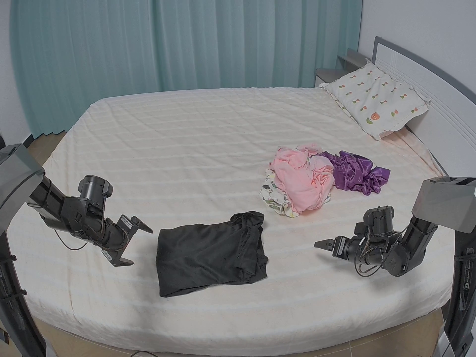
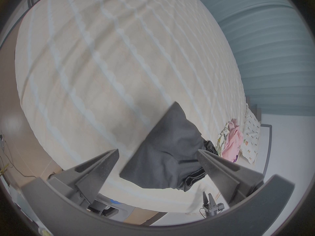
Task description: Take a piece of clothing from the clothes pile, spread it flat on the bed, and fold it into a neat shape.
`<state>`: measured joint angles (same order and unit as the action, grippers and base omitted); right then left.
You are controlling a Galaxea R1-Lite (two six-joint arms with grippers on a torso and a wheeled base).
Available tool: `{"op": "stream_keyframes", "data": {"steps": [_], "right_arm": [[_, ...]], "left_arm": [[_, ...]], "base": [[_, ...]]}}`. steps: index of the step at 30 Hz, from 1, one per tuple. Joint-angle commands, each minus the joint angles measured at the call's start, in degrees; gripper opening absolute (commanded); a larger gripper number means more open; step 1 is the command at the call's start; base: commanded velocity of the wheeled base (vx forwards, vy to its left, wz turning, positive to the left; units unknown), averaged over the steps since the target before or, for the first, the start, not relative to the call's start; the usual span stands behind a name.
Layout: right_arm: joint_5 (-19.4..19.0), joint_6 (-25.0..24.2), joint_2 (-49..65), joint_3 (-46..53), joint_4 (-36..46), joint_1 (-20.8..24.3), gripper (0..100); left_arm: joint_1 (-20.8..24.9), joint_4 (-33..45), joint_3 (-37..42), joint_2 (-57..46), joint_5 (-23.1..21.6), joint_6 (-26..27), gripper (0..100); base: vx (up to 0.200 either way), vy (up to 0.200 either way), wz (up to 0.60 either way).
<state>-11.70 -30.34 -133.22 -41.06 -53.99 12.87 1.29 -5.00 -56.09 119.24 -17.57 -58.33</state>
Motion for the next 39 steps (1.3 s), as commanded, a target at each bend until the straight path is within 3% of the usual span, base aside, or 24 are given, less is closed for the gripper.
{"op": "stream_keyframes", "data": {"steps": [1,5,10,15,19,24,31,36,39], "right_arm": [[2.9,-1.8,0.1,-2.2,-0.1,3.1,100],[7.6,-2.5,0.0,-3.2,-0.1,7.4,100],[9.3,-2.5,0.0,-3.2,-0.2,12.0,100],[12.5,-2.0,-0.7,-3.3,-0.1,13.7,100],[14.3,-0.9,-1.1,-3.3,0.6,13.8,100],[17.9,5.9,-2.0,-3.2,2.6,13.1,100],[18.6,10.8,-1.6,-3.0,8.6,12.3,100],[21.0,15.1,-3.0,-2.5,8.2,8.6,100],[21.2,14.7,-2.3,-2.3,8.1,7.3,100]], "left_arm": [[-0.3,0.0,0.1,0.2,0.0,0.0,100],[-0.3,-0.1,0.6,0.2,-0.1,0.0,100],[-0.3,-0.1,0.7,0.2,-0.1,0.0,100],[-0.3,-0.1,0.7,0.3,-0.1,-0.1,100],[-0.3,-0.1,0.7,0.4,-0.1,0.0,100],[-0.3,-0.1,0.9,0.3,0.0,-0.1,100],[-0.3,-0.1,1.2,0.1,0.0,-0.1,100],[-0.3,-0.1,1.2,0.3,0.1,0.0,100],[-0.3,-0.1,1.2,0.3,0.1,0.0,100]], "base": [[0.0,0.2,0.0],[0.0,0.2,0.0],[0.0,0.2,0.0],[0.0,0.04,0.0],[0.0,0.0,0.0],[0.0,0.0,0.0],[0.0,0.0,0.0],[0.0,0.0,0.0],[0.0,0.0,0.0]]}}
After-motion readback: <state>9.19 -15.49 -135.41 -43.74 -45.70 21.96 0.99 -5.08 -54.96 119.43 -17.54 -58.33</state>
